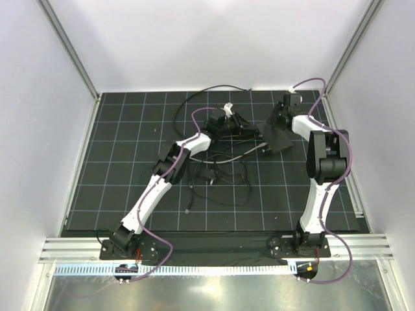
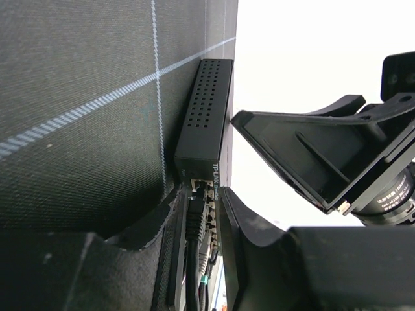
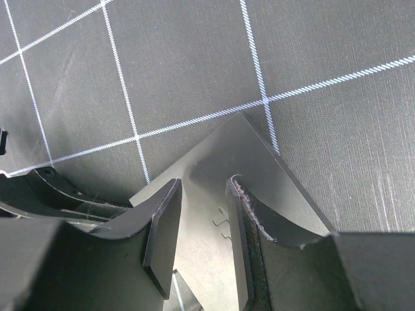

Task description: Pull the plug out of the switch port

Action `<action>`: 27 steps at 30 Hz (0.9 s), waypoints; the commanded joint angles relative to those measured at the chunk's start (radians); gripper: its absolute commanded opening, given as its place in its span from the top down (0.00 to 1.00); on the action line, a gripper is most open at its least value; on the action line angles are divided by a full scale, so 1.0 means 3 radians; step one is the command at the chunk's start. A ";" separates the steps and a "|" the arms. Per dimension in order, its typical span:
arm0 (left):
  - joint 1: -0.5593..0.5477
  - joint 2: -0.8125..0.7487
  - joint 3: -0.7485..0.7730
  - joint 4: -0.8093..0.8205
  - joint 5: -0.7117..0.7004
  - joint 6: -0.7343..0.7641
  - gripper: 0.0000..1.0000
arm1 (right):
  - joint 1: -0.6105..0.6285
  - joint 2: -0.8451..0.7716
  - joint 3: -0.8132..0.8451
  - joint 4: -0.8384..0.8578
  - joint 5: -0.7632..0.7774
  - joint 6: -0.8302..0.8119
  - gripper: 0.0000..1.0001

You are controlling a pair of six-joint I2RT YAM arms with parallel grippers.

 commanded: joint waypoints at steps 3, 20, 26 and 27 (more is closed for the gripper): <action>-0.0046 0.0320 0.0173 -0.0262 0.0117 0.0283 0.68 | 0.0013 0.0171 0.0049 -0.0178 -0.0046 0.0029 0.58; -0.0030 0.0162 0.0082 -0.0369 0.0409 0.0125 0.60 | 0.0023 0.0248 0.0100 -0.0245 -0.0005 -0.0022 0.58; -0.0025 0.0054 0.0266 -0.0956 0.0455 0.0620 0.62 | 0.0023 0.0253 0.0115 -0.0245 -0.0026 -0.0002 0.58; -0.0025 0.0024 0.0230 -0.1200 0.0419 0.0742 0.62 | 0.0023 0.0253 0.0110 -0.0245 -0.0021 0.0003 0.58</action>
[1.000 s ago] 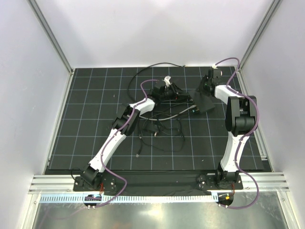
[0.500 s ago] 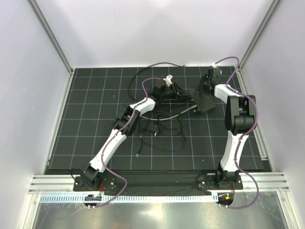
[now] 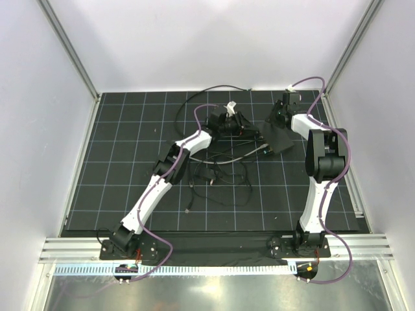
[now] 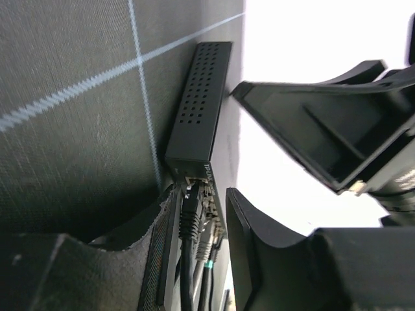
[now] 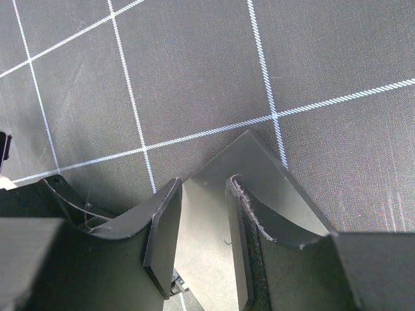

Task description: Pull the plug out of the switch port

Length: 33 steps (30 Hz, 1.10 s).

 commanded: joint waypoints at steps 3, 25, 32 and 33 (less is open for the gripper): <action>-0.0032 -0.0208 -0.0126 -0.1286 -0.0059 0.0923 0.59 | 0.0027 0.0132 -0.0027 -0.0256 0.0010 0.0002 0.58; -0.0108 0.0083 0.0058 -0.0817 -0.0166 0.0515 0.60 | 0.0068 0.0188 0.0008 -0.0251 0.0000 0.0007 0.58; -0.0165 0.0083 0.0099 -0.0893 -0.0320 0.0464 0.65 | 0.0098 0.0234 0.0065 -0.0297 0.0010 0.0007 0.58; -0.0165 0.0083 0.0088 -0.0914 -0.0350 0.0459 0.68 | 0.0098 0.0239 0.0065 -0.0322 0.0010 0.0007 0.58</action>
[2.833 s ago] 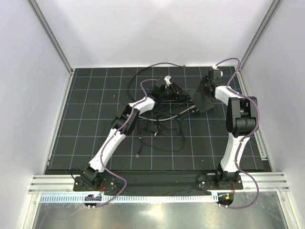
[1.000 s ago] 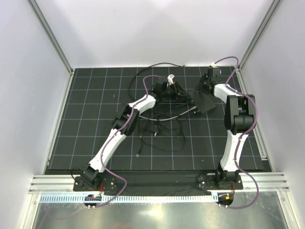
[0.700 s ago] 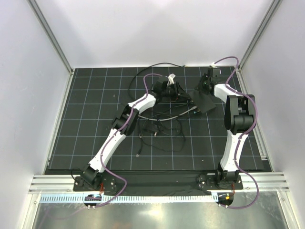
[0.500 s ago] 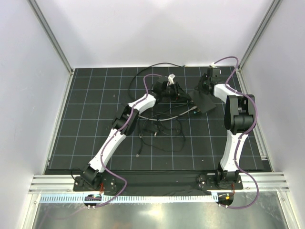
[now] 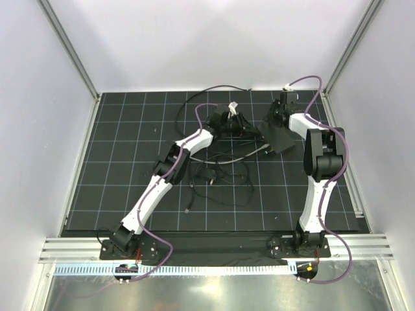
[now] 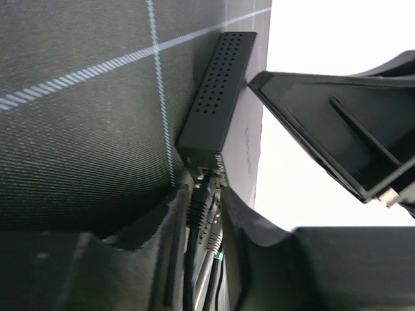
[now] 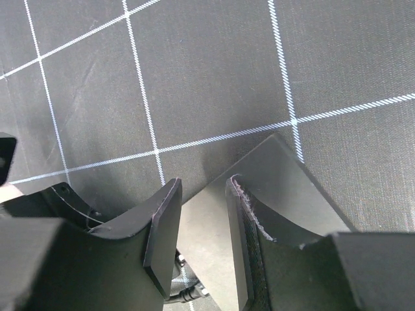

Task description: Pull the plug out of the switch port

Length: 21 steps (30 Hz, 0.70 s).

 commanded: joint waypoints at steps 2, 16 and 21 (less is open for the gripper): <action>-0.0117 0.0172 -0.0001 -0.0366 -0.0274 0.0048 0.73 | 0.0047 0.0173 -0.0001 -0.0335 0.0019 0.0007 0.58; -0.0051 0.0029 -0.0317 -0.0208 -0.0249 0.0098 1.00 | 0.0058 0.0076 -0.0012 -0.0412 0.0120 0.0002 0.58; 0.0087 -0.0273 -0.0762 -0.0172 -0.0183 0.0390 1.00 | 0.0017 -0.0103 -0.0093 -0.0498 0.0361 -0.0029 0.54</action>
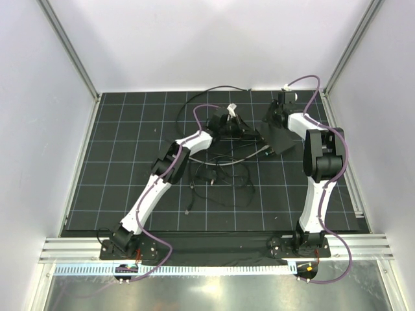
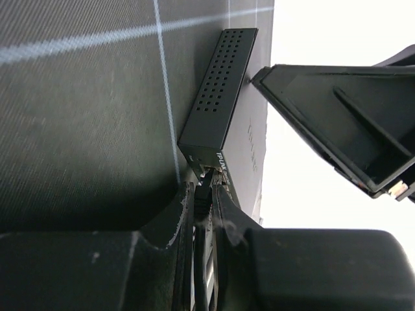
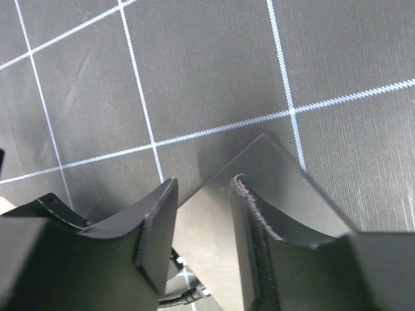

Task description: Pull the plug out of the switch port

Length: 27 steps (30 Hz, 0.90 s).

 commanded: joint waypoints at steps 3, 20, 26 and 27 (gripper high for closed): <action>0.0180 -0.0065 -0.0241 -0.0478 0.0172 0.0414 1.00 | -0.0086 -0.0108 -0.0158 -0.0406 0.0233 -0.0048 0.49; 0.0094 0.0257 0.0127 -0.0136 0.0412 0.0107 0.56 | -0.0148 0.0107 -0.0071 -0.0452 -0.0074 0.0013 0.50; 0.0093 0.0273 0.0112 -0.0197 0.0367 0.0137 0.57 | -0.0143 -0.0169 -0.0240 -0.0278 0.0059 0.0029 0.47; 0.0093 0.0257 0.0106 -0.0228 0.0351 0.0168 0.57 | -0.0143 -0.0271 -0.0250 -0.0313 0.0221 0.0008 0.46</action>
